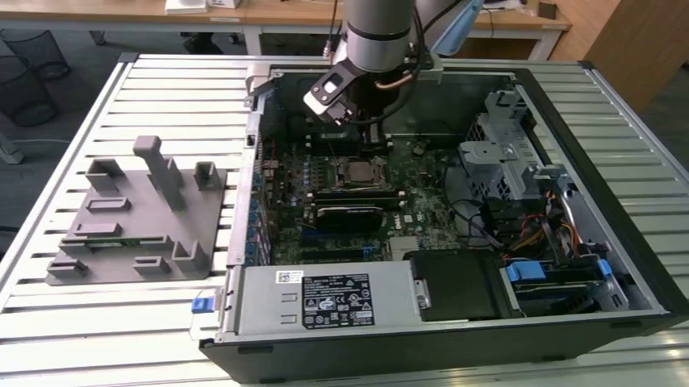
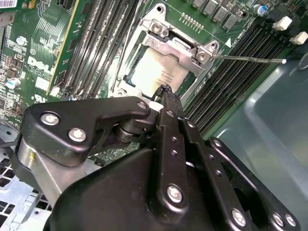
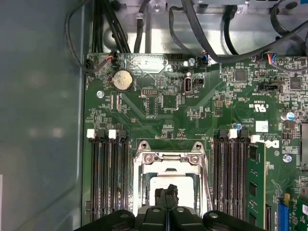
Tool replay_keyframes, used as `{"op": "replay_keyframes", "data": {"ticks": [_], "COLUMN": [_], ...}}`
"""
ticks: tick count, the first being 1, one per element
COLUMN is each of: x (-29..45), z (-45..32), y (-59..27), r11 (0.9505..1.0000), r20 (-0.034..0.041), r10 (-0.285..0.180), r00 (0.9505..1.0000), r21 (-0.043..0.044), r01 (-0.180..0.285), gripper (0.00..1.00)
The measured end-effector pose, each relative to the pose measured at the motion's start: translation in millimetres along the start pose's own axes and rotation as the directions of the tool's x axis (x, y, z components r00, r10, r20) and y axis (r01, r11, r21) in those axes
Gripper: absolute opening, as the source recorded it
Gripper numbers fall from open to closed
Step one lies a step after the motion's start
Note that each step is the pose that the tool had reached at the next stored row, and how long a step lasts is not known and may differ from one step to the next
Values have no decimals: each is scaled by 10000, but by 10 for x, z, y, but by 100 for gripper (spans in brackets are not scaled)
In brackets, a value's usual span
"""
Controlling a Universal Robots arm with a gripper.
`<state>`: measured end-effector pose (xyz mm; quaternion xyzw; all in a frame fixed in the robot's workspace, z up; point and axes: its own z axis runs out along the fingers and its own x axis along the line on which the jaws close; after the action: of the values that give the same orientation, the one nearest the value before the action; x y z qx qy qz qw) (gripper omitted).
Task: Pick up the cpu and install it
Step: 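Close the cpu cover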
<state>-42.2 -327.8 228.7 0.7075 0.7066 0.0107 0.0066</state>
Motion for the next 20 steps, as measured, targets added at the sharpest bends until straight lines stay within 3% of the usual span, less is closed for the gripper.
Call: {"op": "replay_keyframes", "data": {"ticks": [6, 20], "x": [-1, -3], "z": [11, 132], "y": [-55, -231], "r11": [10000, 10000], "r20": [0, -2], "r10": [-1, 0], "r00": [10000, 10000], "r21": [0, 9], "r01": [1, 0], "gripper": [11, 11]}}
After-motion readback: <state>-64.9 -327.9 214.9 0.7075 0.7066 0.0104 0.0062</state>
